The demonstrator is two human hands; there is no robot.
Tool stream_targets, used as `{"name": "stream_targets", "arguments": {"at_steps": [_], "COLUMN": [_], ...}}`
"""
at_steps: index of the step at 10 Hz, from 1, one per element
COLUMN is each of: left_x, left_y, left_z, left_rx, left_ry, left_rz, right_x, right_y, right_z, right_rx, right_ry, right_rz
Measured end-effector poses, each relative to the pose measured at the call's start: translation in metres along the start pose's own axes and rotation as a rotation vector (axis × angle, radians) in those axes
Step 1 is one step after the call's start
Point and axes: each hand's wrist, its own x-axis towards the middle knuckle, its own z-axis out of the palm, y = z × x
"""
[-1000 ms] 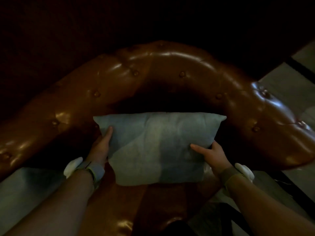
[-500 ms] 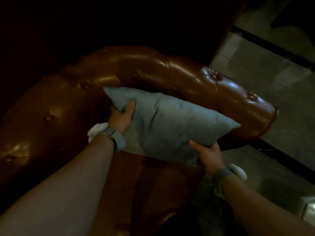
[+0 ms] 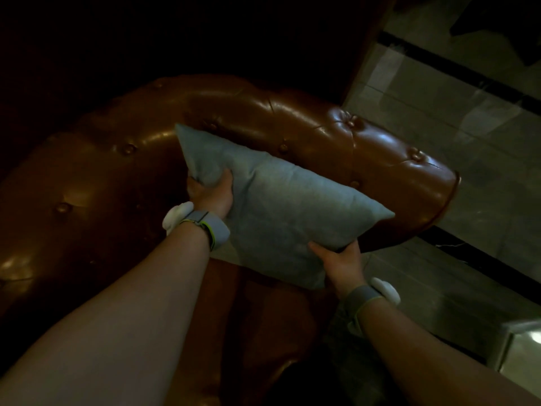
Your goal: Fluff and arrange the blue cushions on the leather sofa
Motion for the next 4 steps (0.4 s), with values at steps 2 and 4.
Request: {"name": "stream_targets", "arguments": {"at_steps": [2, 4], "left_x": [0.034, -0.017], "left_y": [-0.042, -0.064], "left_z": [-0.001, -0.023], "left_rx": [-0.012, 0.148], "left_ry": [-0.062, -0.19], "left_rz": [-0.079, -0.077], "right_x": [-0.002, -0.032], "right_y": [0.007, 0.004], "right_z": [-0.013, -0.007], "right_rx": [-0.298, -0.801], "right_ry": [-0.084, -0.191], "right_rz": [0.066, 0.196]}}
